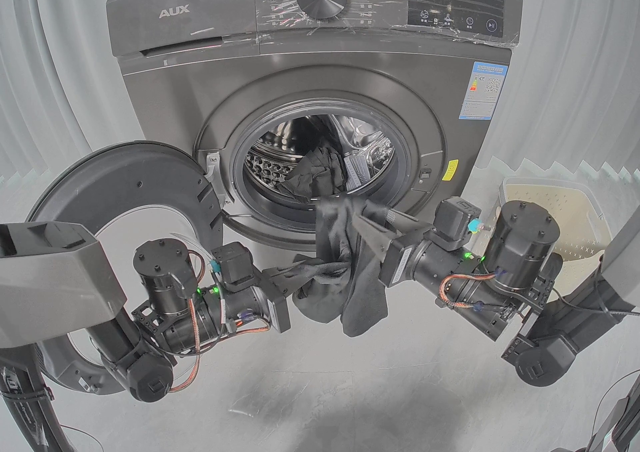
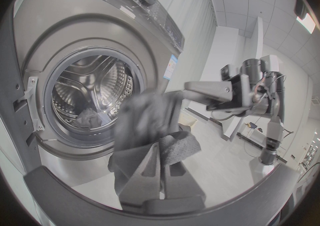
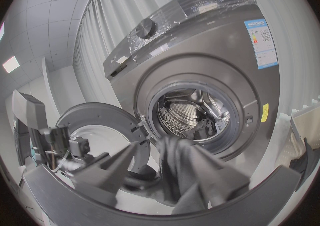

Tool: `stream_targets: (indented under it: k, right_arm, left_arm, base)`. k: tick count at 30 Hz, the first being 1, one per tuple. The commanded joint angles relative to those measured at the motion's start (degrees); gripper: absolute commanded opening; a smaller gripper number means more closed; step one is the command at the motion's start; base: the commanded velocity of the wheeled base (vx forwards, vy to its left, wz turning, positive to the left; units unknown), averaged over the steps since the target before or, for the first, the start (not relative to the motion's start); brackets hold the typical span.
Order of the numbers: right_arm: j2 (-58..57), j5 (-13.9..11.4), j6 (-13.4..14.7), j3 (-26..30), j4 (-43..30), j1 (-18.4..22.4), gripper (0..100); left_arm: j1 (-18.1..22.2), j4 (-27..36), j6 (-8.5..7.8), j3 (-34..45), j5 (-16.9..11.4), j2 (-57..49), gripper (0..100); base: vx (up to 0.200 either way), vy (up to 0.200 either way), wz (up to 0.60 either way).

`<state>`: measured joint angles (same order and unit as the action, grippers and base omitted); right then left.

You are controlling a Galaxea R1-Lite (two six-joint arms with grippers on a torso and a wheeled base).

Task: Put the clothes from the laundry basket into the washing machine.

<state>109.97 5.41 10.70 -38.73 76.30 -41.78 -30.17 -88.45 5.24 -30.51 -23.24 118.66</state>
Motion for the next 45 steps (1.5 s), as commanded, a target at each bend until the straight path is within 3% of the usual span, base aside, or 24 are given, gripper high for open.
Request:
stream_targets:
  k: [1,5,8,14,18,21,24,34,39,45]
  right_arm:
    - [3.8,0.2,0.1,0.1,0.3,0.2,100]
    - [4.8,0.3,0.2,0.1,0.3,0.3,100]
    - [4.7,0.5,0.2,0.6,0.3,0.6,100]
    - [4.6,0.5,-0.2,2.3,1.0,3.3,100]
    - [4.8,0.2,-3.1,5.5,4.5,6.4,100]
    - [4.7,-0.3,-3.7,8.8,5.1,7.2,100]
    - [4.8,-1.1,-3.7,11.1,5.2,7.2,100]
    - [6.7,-0.3,-4.2,11.5,5.2,7.2,100]
    - [8.1,2.9,-4.6,12.5,5.2,6.6,100]
    - [10.0,2.8,-4.4,14.1,5.3,4.5,100]
  left_arm:
    - [-1.5,-0.1,0.65,2.6,-1.1,-4.3,0]
    - [-2.6,-0.1,4.60,-1.0,-0.8,-5.5,0]
    - [-2.5,0.1,6.18,-4.2,-0.1,-5.4,0]
    - [-2.2,0.1,6.27,-5.6,0.6,-4.7,0]
    - [-2.1,0.2,6.36,-8.3,2.7,-5.1,0]
    - [-2.0,0.7,6.27,-10.4,4.2,-5.5,0]
    - [-2.1,1.0,6.27,-11.6,4.9,-5.9,0]
    - [-2.0,3.6,6.27,-13.6,6.8,-6.8,0]
    - [-2.2,8.7,6.18,-17.1,8.3,-8.9,0]
    - [-2.1,12.0,6.27,-20.9,8.7,-9.8,0]
  base:
    - [0.000,0.000,0.00]
    - [0.000,0.000,0.00]
    - [0.000,0.000,0.00]
    - [0.000,0.000,0.00]
    - [0.000,0.000,0.00]
    - [0.000,0.000,0.00]
    - [0.000,0.000,0.00]
    - [0.000,0.000,0.00]
    - [0.000,0.000,0.00]
    - [0.000,0.000,0.00]
